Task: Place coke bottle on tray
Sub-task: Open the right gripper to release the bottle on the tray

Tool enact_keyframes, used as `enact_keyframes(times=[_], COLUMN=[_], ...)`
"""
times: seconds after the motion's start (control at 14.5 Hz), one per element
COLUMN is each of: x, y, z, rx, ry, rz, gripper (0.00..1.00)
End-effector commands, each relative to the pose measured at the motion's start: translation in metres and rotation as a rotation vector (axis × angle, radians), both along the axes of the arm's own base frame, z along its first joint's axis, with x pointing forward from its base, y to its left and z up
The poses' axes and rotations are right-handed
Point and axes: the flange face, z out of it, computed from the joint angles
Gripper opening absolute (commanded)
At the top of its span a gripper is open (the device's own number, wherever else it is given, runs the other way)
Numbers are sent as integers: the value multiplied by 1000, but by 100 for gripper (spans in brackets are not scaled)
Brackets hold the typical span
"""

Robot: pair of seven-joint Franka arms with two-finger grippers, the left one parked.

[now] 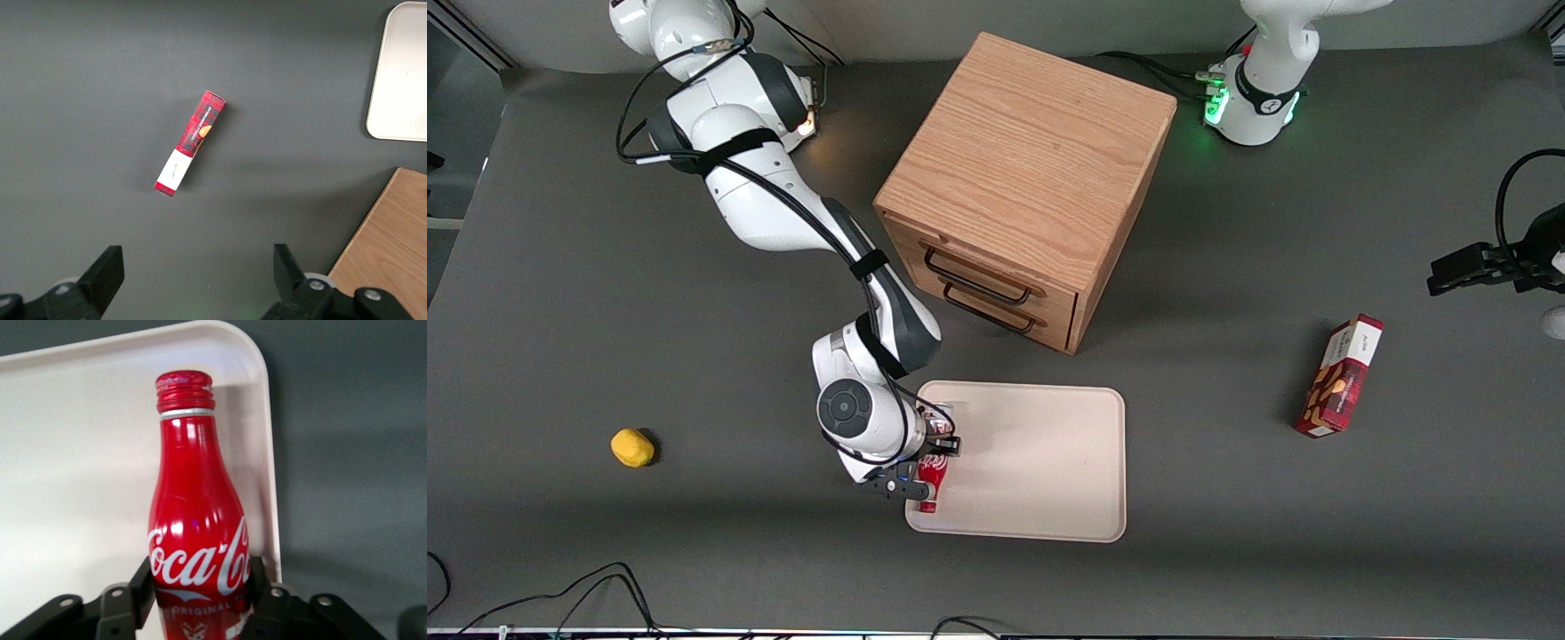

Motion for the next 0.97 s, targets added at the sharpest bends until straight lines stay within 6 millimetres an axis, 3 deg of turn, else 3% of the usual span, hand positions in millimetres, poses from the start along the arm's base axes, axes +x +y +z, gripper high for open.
enact_keyframes(times=[0.0,0.41,0.55,0.69,0.9], x=[4,4,6,6,6], y=[3,1,-4,-8,-27], z=[3,15,31,59,130], rx=[6,4,2,-8,-10], ry=[-21,-10,3,28,52], rz=[22,18,13,15,-13], gripper=[100,100,100,100,100])
